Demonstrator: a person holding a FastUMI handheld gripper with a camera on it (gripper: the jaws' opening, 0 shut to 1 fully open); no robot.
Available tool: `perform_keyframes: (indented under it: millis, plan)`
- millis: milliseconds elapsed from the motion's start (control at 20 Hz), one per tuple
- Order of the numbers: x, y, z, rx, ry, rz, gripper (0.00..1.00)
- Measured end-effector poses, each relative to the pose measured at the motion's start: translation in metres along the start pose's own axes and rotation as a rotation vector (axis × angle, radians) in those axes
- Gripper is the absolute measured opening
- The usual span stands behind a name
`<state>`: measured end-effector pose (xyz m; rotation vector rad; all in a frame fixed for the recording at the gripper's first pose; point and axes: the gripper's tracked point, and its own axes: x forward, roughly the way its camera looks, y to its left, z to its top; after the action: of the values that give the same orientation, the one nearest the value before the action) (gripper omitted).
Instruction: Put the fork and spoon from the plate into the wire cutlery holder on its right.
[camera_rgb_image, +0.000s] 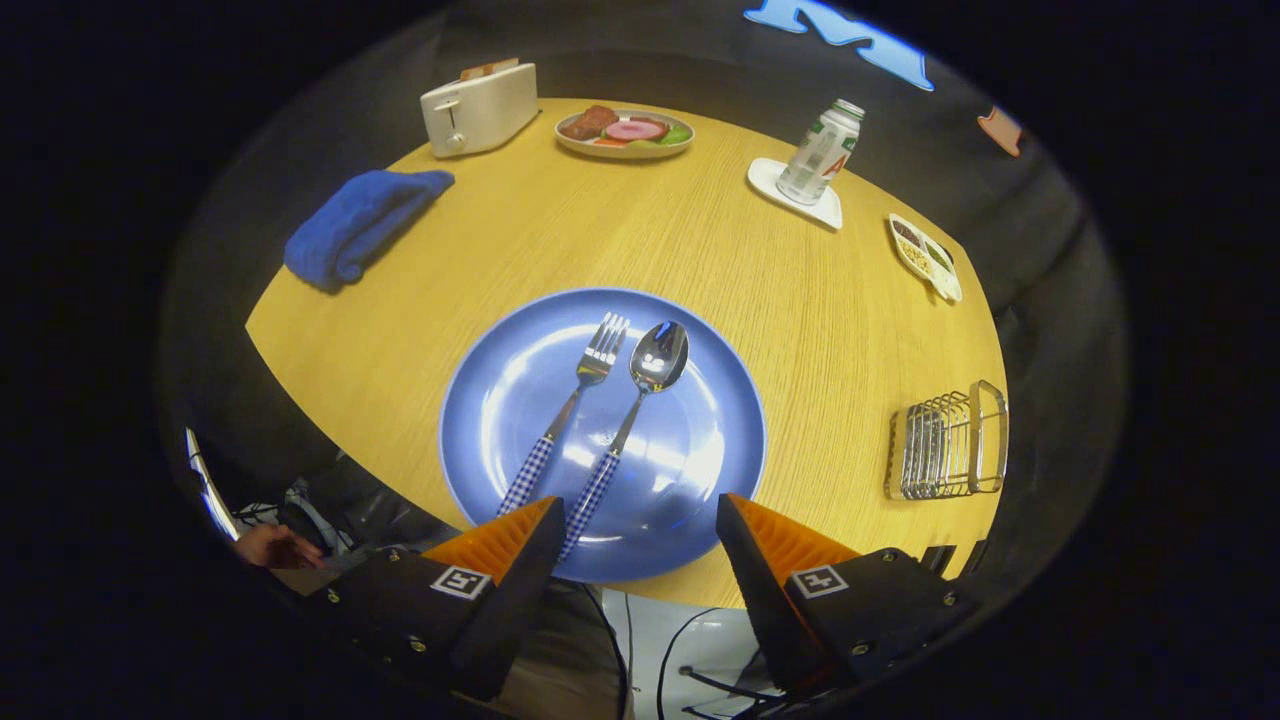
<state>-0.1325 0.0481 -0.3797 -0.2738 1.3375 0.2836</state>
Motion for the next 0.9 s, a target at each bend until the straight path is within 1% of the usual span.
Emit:
perform_keyframes:
  millis: [250, 400, 450, 500, 600, 700, 750, 800, 850, 900]
  plan:
    - [0.014, 0.009, -0.004, -0.026, 0.056, 0.001, 0.93]
    - [0.02, 0.019, -0.003, -0.021, 0.098, 0.021, 0.93]
    - [0.024, 0.021, -0.004, -0.016, 0.116, 0.02, 0.86]
    - [0.028, 0.021, -0.006, -0.018, 0.141, 0.014, 0.83]
    - [0.035, 0.032, -0.009, 0.015, 0.183, 0.059, 0.82]
    - [0.033, 0.034, -0.01, 0.047, 0.226, 0.073, 0.56]
    - [0.036, 0.037, -0.009, 0.067, 0.241, 0.095, 0.5]
    - [0.055, 0.036, -0.024, 0.095, 0.257, 0.086, 0.5]
    - [0.041, 0.033, -0.011, 0.116, 0.265, 0.092, 0.29]
    - [0.041, 0.028, -0.01, 0.122, 0.251, 0.096, 0.21]
